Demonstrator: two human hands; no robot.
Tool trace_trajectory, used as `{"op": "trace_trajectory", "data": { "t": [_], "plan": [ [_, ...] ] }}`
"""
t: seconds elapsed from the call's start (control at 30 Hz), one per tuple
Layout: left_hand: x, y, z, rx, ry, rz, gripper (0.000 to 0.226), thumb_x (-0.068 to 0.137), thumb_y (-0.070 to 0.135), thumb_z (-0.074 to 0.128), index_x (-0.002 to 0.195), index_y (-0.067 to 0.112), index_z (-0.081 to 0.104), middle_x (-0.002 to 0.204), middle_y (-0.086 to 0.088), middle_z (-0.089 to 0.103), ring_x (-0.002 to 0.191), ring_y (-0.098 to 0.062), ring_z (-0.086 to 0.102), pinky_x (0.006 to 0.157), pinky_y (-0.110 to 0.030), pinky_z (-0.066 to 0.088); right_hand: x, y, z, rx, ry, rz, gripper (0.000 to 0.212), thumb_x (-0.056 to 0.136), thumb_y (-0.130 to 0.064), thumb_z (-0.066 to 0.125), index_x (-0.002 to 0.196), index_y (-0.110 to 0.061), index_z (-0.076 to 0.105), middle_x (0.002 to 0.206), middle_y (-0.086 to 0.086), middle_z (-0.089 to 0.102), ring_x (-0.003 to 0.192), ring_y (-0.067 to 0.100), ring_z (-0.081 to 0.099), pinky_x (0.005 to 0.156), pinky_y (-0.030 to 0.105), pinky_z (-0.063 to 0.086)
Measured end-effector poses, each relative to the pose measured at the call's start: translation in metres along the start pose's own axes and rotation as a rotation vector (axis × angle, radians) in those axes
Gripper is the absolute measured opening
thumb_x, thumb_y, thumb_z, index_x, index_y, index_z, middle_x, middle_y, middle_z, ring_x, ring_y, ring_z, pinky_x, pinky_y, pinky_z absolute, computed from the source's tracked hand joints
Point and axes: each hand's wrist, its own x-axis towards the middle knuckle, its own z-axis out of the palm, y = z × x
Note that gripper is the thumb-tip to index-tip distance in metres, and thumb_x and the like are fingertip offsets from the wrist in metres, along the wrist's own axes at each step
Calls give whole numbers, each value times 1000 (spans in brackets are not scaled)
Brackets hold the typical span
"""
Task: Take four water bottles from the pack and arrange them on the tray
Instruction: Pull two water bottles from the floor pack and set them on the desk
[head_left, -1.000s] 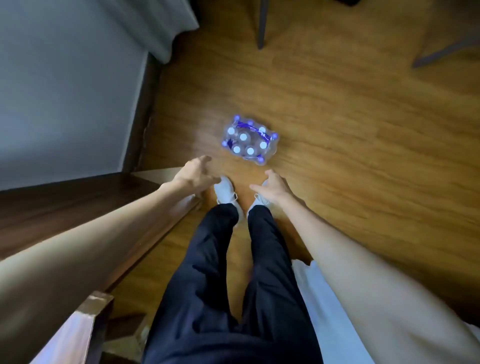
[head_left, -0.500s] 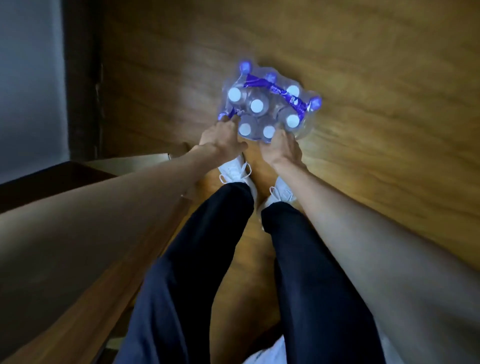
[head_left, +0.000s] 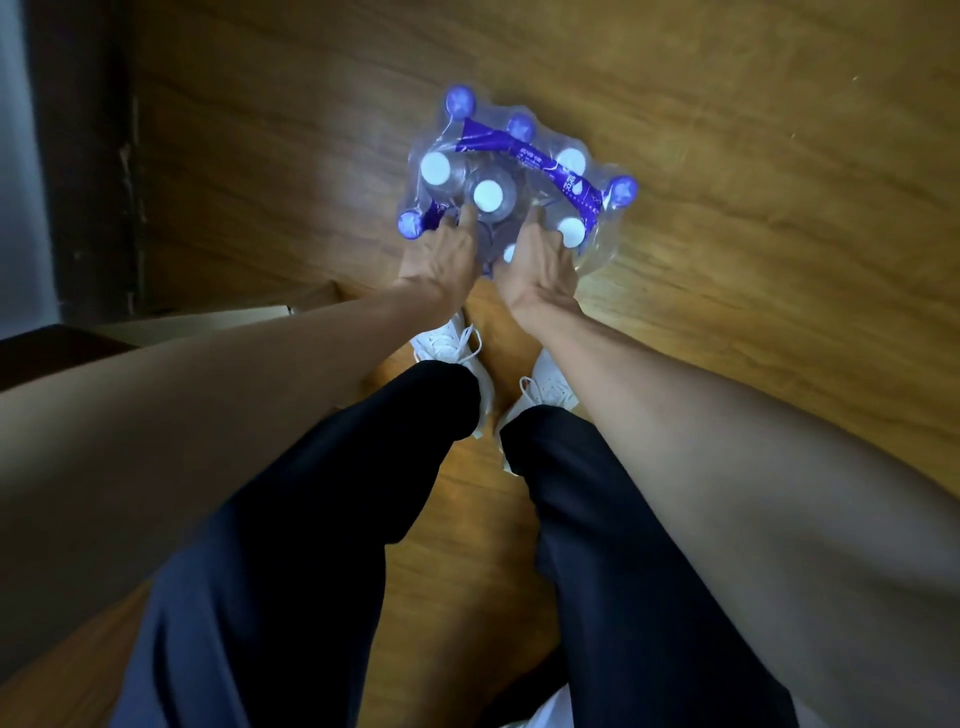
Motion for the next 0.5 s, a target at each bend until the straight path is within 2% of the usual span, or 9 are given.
{"op": "trace_trajectory", "data": {
  "t": [0.1,0.23,0.4,0.5],
  "plan": [
    [-4,5,-11,-85,23,-18,51,94,19,60,136,0,37,123,-25,60,115,-43,59,83,-45,45,-5,2,-9,35,7,-6,61,87,-24,72,137,-6,43,119,20,66,113,39,63,85,40,51],
    [-40,8,-34,-210,73,-45,55,90,22,62,135,1,40,122,-24,62,115,-43,58,89,-45,46,-38,4,-33,81,59,-26,56,84,-36,71,126,-6,50,121,19,63,116,39,60,84,38,49],
    [-137,9,-76,-263,97,-43,57,89,25,61,137,4,39,117,-26,64,108,-50,59,82,-45,46,-131,-7,-81,116,55,-36,58,80,-37,74,120,-3,49,112,21,66,106,41,64,72,38,50],
    [-212,17,-112,-309,138,-74,56,90,29,59,137,6,40,109,-29,67,101,-52,61,79,-47,47,-202,-17,-124,150,60,-57,56,77,-41,73,112,-5,48,98,20,69,94,41,67,65,37,49]
  ]
}}
